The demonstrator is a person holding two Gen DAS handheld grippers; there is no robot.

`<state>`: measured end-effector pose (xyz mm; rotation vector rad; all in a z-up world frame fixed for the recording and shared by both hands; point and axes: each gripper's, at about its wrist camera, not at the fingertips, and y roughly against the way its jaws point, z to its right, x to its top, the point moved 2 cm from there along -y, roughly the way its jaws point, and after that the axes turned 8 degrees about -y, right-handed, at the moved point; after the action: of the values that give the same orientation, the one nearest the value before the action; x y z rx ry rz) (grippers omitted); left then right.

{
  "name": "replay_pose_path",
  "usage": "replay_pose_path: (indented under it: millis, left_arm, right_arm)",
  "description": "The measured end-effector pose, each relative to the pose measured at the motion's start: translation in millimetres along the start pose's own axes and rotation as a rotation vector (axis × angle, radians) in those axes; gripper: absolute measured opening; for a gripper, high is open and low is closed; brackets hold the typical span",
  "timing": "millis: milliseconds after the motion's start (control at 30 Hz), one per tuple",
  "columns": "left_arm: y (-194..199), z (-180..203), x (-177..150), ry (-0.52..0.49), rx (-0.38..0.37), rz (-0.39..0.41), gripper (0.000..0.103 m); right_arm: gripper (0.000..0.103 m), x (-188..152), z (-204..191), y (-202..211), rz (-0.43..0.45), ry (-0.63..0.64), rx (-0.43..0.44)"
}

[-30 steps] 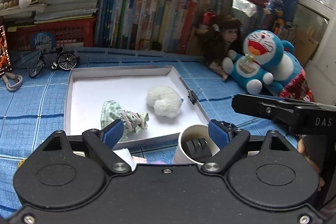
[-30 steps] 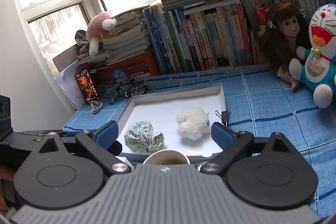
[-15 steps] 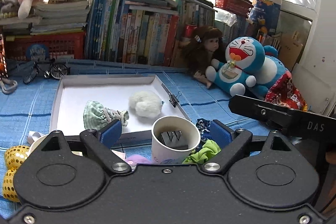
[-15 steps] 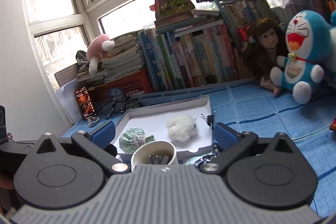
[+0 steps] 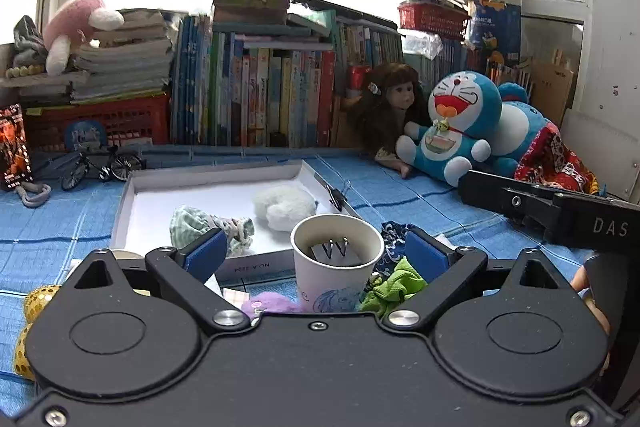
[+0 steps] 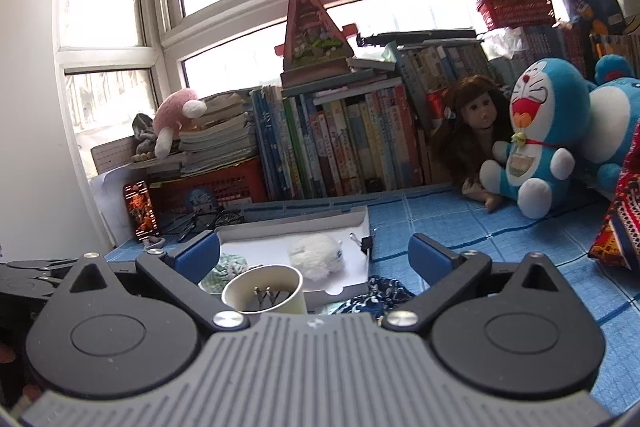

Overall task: Organize soft objects
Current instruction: 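Withdraw both grippers from the tray back toward the remaining soft items, then grasp the purple plush with the left gripper while the right grasps the lime-green scrunchie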

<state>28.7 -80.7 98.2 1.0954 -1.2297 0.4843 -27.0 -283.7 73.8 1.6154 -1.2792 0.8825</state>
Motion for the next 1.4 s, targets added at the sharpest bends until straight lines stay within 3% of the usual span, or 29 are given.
replay_pose_path:
  millis: [167,467,1067,1233,1400]
  left_arm:
    - [2.6,0.6,-16.3,-0.007,0.035,0.008,0.096]
    - [1.6,-8.0,-41.4,0.010,0.079,-0.018,0.097]
    - [0.1,-11.9,-74.1,0.013,0.125,-0.052,0.096]
    - [-3.0,-11.2,-78.9,0.017,0.116,-0.070,0.090]
    - [-8.7,-10.6,-82.5,0.030,0.103,-0.092,0.076]
  right_arm:
    - [0.103,-16.2,-0.1,7.3,0.052,0.012,-0.042]
    - [0.103,-36.0,0.9,11.8,0.072,0.050,-0.085]
    - [0.103,-65.4,7.7,3.4,-0.005,0.077,-0.158]
    - [0.103,-72.5,7.0,1.2,-0.029,0.114,-0.173]
    - [0.103,-79.0,7.0,-2.5,-0.055,0.135,-0.185]
